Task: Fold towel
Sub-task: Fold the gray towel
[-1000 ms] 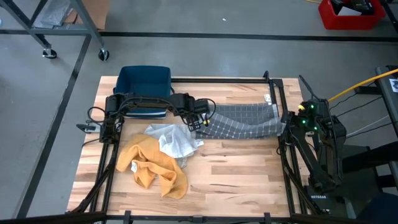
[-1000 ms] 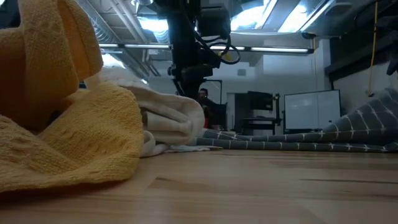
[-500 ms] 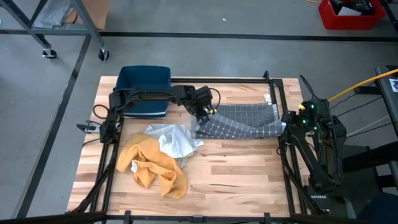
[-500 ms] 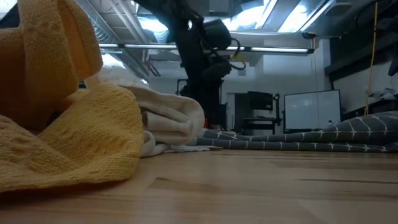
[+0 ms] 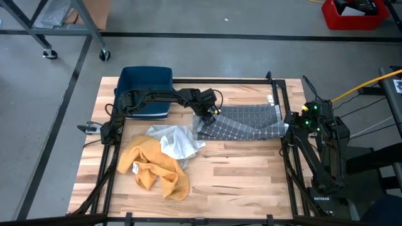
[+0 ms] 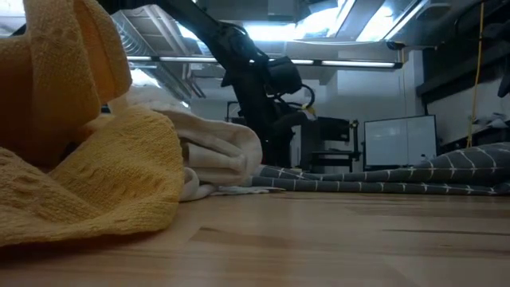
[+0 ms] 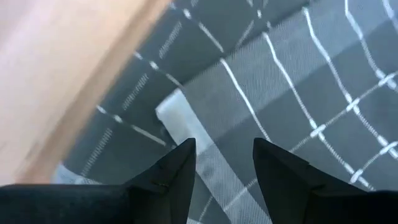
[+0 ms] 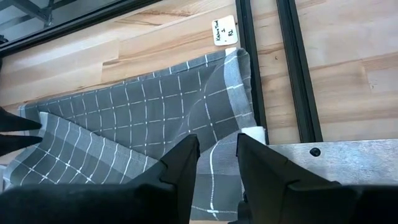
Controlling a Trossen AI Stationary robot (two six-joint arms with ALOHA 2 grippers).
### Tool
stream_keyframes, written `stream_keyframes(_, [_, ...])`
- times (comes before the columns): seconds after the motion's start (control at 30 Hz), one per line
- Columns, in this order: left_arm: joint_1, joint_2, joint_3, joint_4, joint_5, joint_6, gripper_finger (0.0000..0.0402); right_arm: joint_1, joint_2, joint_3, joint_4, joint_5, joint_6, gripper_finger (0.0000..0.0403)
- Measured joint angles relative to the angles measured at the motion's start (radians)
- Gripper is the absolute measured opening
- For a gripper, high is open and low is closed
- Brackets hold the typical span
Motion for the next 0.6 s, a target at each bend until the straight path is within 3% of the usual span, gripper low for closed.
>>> stream_keyframes(0.2, [0.018, 0.0, 0.0, 0.009, -0.075, -0.035, 0.0153, 0.0, 0.0, 0.0, -0.002, -0.009, -0.023, 0.0121])
stream_keyframes(0.6, [0.031, 0.006, 0.0, 0.017, -0.06, -0.03, 0.0153, 0.0, 0.0, 0.0, -0.003, -0.011, -0.023, 0.0121])
